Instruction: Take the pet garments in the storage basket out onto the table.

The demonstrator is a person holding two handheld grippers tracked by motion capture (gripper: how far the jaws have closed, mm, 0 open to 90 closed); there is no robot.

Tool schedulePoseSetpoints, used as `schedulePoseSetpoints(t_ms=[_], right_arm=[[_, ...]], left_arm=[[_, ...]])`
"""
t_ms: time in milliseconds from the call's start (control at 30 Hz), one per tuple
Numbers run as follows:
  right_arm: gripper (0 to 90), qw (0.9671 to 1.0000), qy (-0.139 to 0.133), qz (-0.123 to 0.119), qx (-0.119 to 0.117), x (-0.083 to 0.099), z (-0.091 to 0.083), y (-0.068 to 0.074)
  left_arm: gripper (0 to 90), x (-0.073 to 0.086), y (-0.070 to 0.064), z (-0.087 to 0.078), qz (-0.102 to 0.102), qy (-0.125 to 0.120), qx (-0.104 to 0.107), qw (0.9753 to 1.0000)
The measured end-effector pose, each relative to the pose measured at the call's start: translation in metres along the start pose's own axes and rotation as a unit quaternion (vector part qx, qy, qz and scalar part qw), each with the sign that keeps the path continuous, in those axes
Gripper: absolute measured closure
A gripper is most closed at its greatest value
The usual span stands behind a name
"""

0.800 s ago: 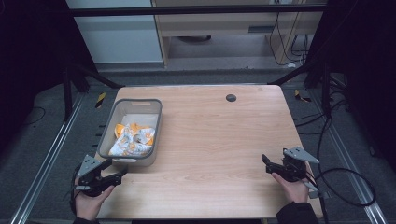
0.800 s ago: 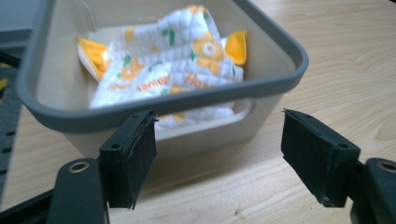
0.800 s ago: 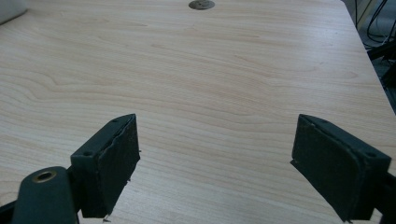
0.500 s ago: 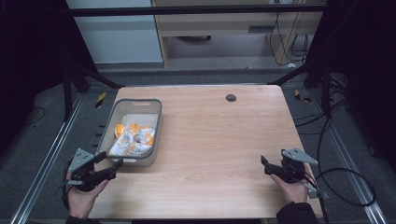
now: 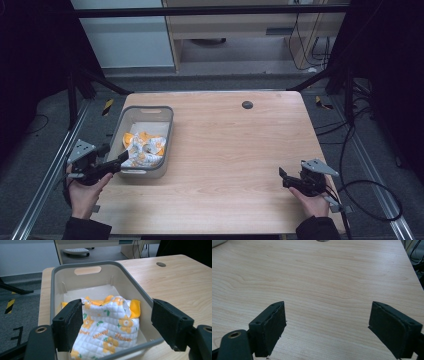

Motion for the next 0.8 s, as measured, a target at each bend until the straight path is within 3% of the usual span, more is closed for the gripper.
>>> schedulePoseSetpoints(t_ms=[333,533,700,800], right_arm=[[13.9,1.0000,0.001,-0.002,-0.004,0.000,0.001,0.000],[13.9,1.0000,0.004,-0.004,-0.003,0.000,0.001,0.000],[13.9,0.9999,0.010,-0.005,-0.002,0.001,0.002,-0.001],[13.9,0.9999,0.012,-0.005,-0.004,0.001,0.003,-0.001]], left_arm=[[25.2,-0.016,-0.002,0.019,0.024,0.025,0.000,0.9994],[24.7,-0.024,-0.002,0.026,0.028,0.041,0.000,0.9988],[24.6,-0.027,-0.002,0.035,0.038,0.062,0.001,0.9974],[24.4,-0.028,-0.003,0.042,0.048,0.089,0.000,0.9949]])
Point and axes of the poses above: each handheld gripper's, and its own axes: z roughly forward along the jaws, x roughly out of its underside, y roughly to its left, the point moved 1 cm from there along z, roughly forward along the jaws, and after that the axes turned 8 degrees about -y, right-handed, at the moved point
